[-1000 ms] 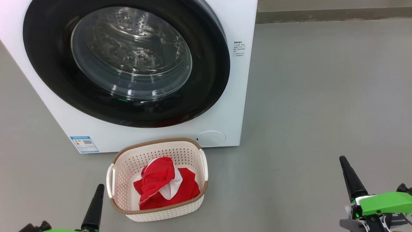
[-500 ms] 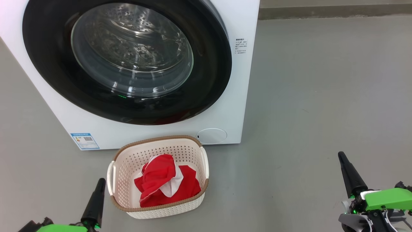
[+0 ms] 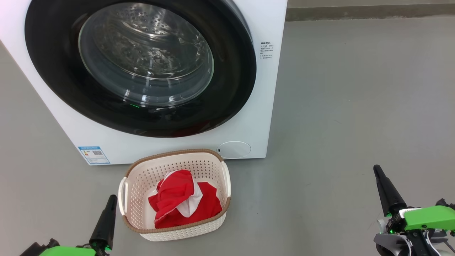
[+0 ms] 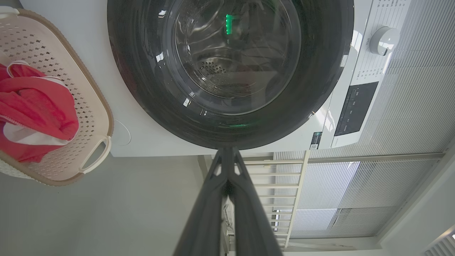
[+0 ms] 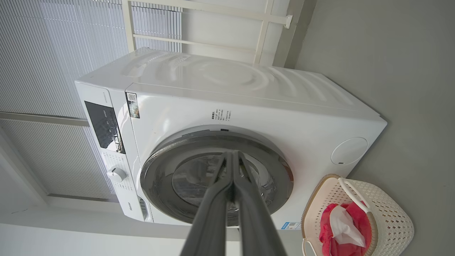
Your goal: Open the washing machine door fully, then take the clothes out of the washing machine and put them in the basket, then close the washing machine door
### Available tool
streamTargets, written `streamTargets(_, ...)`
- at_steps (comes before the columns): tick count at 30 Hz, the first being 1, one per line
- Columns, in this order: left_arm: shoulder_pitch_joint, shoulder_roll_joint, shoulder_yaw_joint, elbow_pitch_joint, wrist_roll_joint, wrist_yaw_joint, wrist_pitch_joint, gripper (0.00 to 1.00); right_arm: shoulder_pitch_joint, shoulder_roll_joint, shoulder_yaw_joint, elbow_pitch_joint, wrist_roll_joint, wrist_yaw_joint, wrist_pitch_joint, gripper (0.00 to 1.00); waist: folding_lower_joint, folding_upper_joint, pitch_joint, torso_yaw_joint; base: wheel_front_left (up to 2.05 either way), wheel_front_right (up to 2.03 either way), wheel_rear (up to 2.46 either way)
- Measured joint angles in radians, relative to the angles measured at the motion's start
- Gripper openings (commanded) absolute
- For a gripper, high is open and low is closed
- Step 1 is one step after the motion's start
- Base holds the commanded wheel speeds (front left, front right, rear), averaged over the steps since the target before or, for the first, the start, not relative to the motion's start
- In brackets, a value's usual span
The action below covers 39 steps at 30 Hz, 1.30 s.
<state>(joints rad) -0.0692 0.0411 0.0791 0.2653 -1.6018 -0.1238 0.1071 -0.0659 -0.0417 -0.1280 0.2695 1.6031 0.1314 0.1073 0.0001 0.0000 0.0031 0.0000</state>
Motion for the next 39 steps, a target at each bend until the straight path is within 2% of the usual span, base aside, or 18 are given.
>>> streamTargets(39, 0.000, 0.000, 0.000, 0.000, 0.000, 0.000, 0.000, 0.00, 0.000, 0.000, -0.001, 0.000, 0.000, 0.000, 0.000, 0.00, 0.0000, 0.0000, 0.000, 0.000, 0.00, 0.00, 0.00)
